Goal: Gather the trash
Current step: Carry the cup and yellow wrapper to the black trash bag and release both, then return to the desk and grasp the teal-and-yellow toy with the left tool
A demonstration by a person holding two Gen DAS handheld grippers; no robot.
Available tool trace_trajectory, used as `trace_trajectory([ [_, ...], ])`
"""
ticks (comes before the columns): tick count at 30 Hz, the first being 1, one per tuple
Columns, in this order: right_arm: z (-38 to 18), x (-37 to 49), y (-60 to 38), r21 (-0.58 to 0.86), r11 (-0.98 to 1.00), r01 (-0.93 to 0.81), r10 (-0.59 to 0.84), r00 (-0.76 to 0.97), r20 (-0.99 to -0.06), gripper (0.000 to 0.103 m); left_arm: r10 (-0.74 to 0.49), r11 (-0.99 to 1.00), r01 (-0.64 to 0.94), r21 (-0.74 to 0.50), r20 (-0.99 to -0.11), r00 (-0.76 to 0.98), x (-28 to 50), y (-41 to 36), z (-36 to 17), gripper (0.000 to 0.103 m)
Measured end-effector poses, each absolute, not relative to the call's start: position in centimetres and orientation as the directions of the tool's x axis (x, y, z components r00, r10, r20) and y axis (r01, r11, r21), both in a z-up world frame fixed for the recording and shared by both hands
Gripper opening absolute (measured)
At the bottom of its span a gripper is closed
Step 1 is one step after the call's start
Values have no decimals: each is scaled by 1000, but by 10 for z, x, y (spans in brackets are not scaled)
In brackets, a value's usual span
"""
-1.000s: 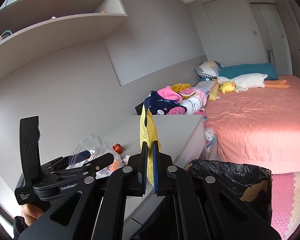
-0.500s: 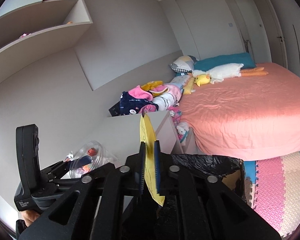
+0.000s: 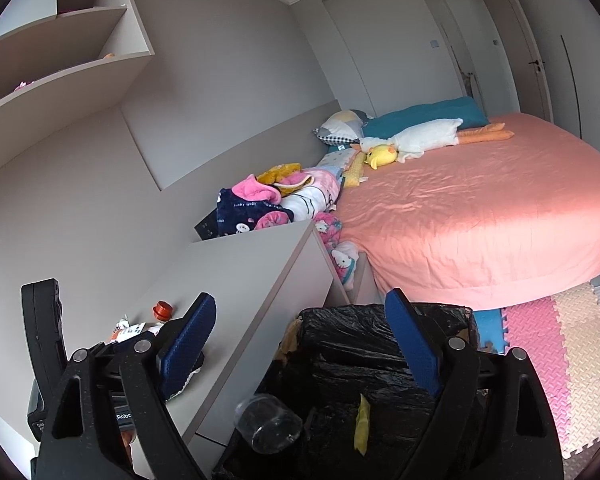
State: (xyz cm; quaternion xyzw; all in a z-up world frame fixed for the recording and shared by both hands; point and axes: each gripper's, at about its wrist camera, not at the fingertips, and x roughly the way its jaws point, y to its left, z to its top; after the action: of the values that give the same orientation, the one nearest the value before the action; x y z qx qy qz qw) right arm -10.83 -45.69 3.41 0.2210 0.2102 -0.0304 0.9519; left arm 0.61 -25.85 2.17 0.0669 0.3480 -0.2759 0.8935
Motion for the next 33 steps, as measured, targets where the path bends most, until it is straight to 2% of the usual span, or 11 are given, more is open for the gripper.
trace_trajectory([
  [21,17,-72,-360,361,931,-53,228,858,-460,93,-308,923,381,-46,-680,666,14,-162,12,97],
  [33,-15,-51,-307,443,878,-183,411,763,-498,94,-185,969,247,-15,-706,684,12,-92,-4,98],
])
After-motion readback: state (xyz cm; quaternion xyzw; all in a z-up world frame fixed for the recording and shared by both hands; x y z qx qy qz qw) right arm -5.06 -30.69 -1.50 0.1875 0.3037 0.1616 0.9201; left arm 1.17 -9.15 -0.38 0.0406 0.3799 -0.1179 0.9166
